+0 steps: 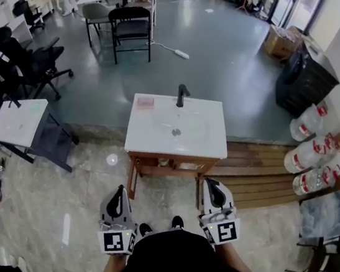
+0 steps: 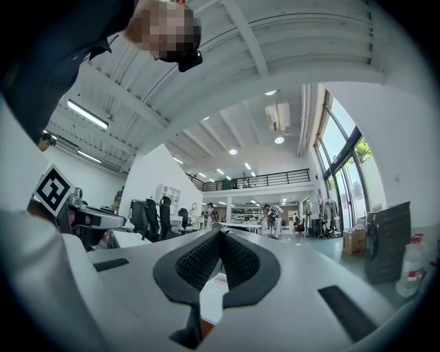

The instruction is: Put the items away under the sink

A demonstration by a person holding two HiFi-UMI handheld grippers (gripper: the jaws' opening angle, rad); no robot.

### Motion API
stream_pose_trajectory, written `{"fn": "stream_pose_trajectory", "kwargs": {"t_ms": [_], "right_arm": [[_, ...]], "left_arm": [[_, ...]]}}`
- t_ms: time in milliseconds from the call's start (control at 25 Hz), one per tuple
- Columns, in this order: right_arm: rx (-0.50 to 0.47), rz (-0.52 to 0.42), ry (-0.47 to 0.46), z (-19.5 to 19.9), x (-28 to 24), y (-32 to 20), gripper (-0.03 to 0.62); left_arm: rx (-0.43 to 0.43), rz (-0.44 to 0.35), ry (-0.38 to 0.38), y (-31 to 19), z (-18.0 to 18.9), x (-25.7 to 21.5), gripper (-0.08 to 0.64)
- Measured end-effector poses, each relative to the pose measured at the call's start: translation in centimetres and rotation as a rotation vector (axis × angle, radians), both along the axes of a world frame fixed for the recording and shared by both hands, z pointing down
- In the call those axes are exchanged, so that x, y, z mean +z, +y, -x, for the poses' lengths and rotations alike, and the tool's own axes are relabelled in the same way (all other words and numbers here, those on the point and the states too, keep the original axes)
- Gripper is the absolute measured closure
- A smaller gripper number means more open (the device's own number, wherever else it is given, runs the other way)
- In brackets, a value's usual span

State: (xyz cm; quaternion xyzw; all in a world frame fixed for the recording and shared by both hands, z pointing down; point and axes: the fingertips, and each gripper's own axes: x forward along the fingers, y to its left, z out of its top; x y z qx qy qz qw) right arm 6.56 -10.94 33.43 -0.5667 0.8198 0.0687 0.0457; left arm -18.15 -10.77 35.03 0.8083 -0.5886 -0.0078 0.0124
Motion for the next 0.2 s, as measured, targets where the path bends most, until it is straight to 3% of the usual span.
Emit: {"fn": "stream_pose_trajectory", "kwargs": {"t_ms": [200], "right_arm": [[-0.001, 0.026, 0.001, 0.06, 0.29, -0.03, 0.577]], "left_arm": [[0.001, 0.004, 0.005, -0.17, -0.06, 0.08, 0.554]]}}
